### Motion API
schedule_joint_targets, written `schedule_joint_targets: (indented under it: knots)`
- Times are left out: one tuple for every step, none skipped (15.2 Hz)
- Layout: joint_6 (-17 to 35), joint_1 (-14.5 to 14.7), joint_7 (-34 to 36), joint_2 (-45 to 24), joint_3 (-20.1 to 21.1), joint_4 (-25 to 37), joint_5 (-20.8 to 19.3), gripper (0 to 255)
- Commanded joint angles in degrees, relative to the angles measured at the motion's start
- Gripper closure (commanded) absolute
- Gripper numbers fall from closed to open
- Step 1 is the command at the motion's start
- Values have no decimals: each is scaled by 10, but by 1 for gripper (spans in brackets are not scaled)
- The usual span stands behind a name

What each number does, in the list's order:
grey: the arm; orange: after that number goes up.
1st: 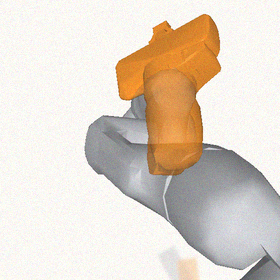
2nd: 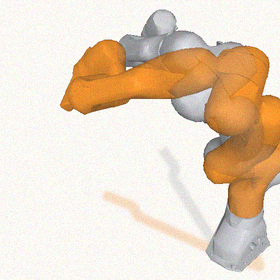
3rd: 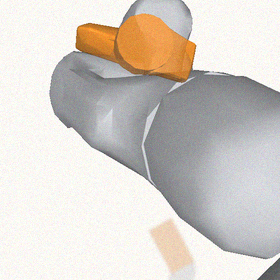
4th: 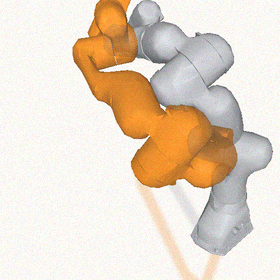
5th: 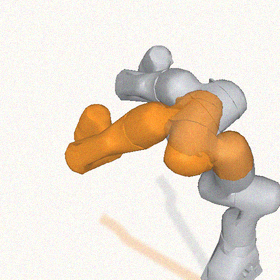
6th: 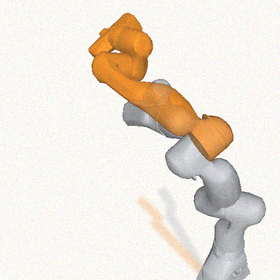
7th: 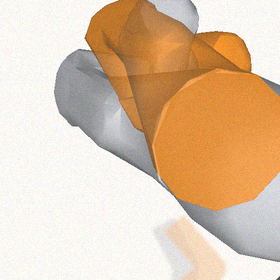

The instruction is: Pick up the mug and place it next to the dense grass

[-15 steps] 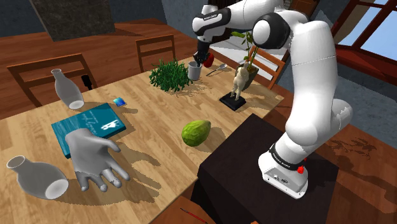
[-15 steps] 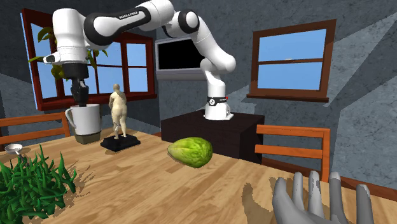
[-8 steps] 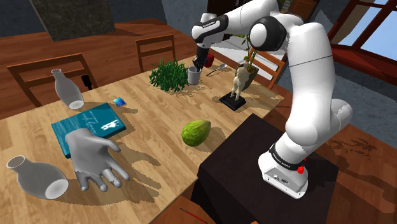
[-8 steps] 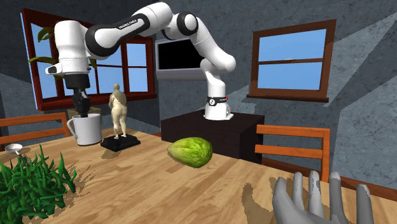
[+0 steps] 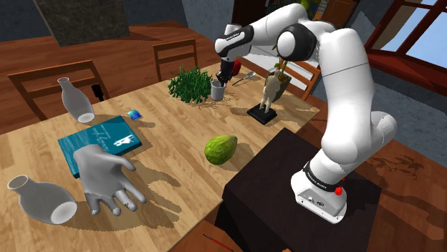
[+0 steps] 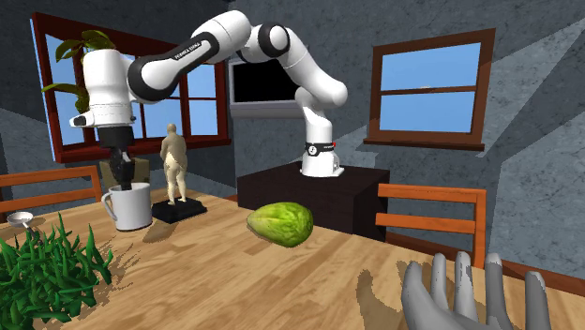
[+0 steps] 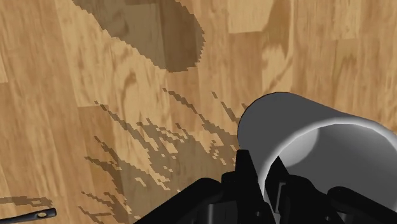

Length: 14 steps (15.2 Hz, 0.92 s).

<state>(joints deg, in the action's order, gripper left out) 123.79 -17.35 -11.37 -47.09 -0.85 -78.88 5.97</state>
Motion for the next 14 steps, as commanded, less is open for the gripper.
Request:
schedule_joint_targets:
  knots:
    - [9, 0, -1, -11, 0, 2, 0, 255]
    - [13, -1, -2, -16, 1, 3, 1, 255]
    - [18, -1, -2, -21, 1, 3, 1, 255]
    - [22, -1, -2, -26, 1, 4, 1, 255]
    - [26, -1, -3, -31, 1, 6, 1, 255]
    - [30, -1, -3, -37, 1, 7, 2, 255]
    - [34, -1, -3, -42, 1, 8, 2, 255]
    - [38, -1, -4, -47, 2, 9, 2, 255]
    - [42, -1, -4, -53, 2, 11, 2, 255]
    - [46, -1, -5, -58, 2, 13, 2, 255]
    - [50, -1, -5, -64, 2, 15, 3, 255]
    - [53, -1, -5, -70, 2, 17, 3, 255]
    - [57, -1, -6, -76, 3, 19, 3, 255]
    - [60, -1, -6, -82, 3, 22, 3, 255]
